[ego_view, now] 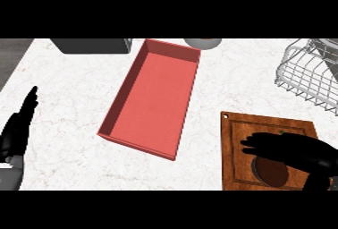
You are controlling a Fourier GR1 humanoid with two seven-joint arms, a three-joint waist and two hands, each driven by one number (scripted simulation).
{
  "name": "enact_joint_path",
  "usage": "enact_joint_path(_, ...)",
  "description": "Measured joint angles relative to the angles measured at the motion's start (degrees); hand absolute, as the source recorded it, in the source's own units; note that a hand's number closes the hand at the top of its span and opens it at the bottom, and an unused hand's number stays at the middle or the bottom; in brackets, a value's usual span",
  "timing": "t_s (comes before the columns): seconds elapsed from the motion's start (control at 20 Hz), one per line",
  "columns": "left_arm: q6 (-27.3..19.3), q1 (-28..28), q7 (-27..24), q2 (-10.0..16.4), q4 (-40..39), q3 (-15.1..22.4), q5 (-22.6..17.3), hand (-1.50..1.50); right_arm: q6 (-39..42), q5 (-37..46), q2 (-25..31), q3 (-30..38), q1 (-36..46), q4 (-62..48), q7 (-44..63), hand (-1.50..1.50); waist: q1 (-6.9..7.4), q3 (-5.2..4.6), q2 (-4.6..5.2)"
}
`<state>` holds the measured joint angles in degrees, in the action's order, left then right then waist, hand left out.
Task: Pick the cupcake from the cutting board and place it in the cardboard box
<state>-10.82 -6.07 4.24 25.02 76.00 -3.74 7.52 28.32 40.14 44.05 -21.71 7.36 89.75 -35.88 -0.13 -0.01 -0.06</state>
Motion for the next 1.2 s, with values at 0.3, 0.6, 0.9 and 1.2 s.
enact_joint_path(0.3, 1.23, 0.72, -0.21, -0.60, 0.73, -1.39, 1.00, 0.00, 0.19, 5.31, -2.25, -0.55, -2.58, -0.07, 2.68, -1.50, 0.11, 0.02, 0.03)
enact_joint_path(0.6, 2.60, 0.54, 1.28, -1.23, 2.13, -2.28, 1.88, 0.00, -2.72, 10.41, -7.91, -0.71, -1.74, -4.04, 3.08, 1.50, 0.24, -0.03, 0.00)
enact_joint_path(0.9, 2.58, 1.46, 0.86, -2.16, 2.69, -2.76, 2.78, 0.00, -10.85, 13.40, -11.70, 1.78, -0.61, -7.15, 0.81, 1.50, 0.22, -0.22, -0.08)
enact_joint_path(1.2, 3.36, 1.12, -0.80, -2.20, 1.17, -3.53, 3.11, 0.00, -14.81, 14.35, -15.83, 6.47, 7.09, -14.13, 0.99, 1.50, 0.80, -0.15, 0.14)
